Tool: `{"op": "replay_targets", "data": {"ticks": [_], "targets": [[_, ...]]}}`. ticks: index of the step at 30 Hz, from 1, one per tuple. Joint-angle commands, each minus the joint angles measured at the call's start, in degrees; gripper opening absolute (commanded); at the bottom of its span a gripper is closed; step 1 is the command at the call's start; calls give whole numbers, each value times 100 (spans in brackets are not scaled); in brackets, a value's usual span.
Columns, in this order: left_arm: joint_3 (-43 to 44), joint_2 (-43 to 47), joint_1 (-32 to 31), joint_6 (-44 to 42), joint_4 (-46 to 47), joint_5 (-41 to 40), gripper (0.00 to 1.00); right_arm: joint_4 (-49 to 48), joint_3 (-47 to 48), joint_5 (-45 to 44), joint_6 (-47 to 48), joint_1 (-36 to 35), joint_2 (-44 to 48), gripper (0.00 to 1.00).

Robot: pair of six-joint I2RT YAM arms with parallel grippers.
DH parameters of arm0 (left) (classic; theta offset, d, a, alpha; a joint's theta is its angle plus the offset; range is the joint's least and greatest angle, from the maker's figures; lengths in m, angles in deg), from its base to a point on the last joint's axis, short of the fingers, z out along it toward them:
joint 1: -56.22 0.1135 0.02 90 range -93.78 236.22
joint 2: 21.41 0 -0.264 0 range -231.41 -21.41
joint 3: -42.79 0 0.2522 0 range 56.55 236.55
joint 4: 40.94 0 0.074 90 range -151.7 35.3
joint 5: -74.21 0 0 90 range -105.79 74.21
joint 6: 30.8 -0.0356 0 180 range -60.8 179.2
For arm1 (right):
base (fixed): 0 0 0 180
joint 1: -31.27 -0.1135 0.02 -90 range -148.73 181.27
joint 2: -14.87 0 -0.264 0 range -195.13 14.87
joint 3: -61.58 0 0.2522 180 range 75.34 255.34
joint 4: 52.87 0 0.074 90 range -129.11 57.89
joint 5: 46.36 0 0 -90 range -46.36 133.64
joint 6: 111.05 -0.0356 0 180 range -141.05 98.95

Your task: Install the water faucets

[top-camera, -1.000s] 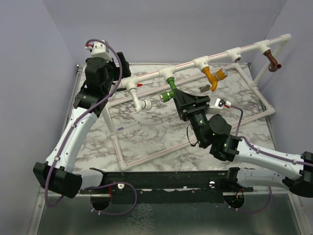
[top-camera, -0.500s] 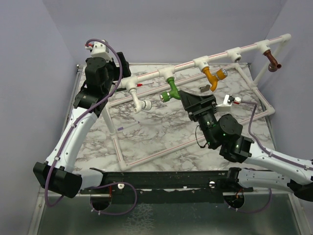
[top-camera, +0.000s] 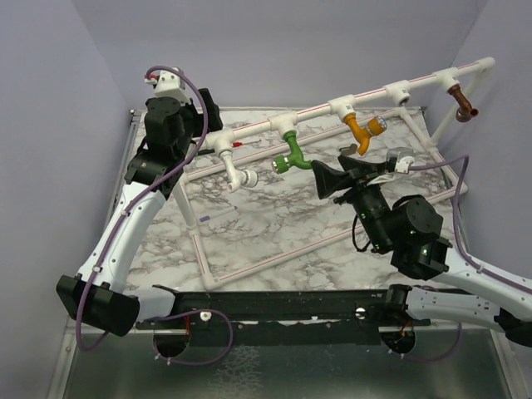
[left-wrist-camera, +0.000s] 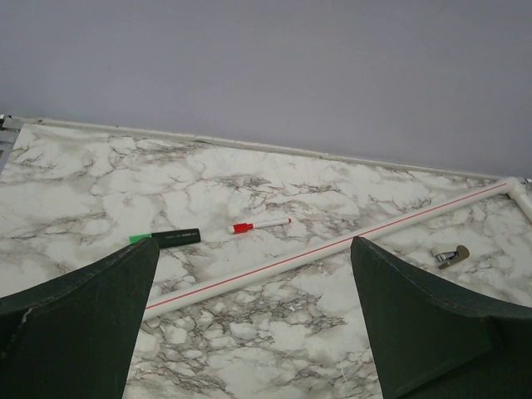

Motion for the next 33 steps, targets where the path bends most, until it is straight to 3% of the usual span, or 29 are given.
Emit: {"op": "replay_targets", "data": {"ticks": [1, 9, 17, 33], "targets": [[-390, -341, -99, -36, -1158, 267, 99, 232, 168, 851, 2580, -29, 133, 74], [-392, -338, -99, -27, -1158, 293, 99, 1178, 296, 1747, 5537, -29, 173, 77], [-390, -344, -99, -27, -1161, 276, 99, 1726, 261, 2220, 7803, -29, -26, 80], [-390, -357, -99, -36, -1158, 272, 99, -469, -203, 1350, 11404, -29, -1181, 81]]}}
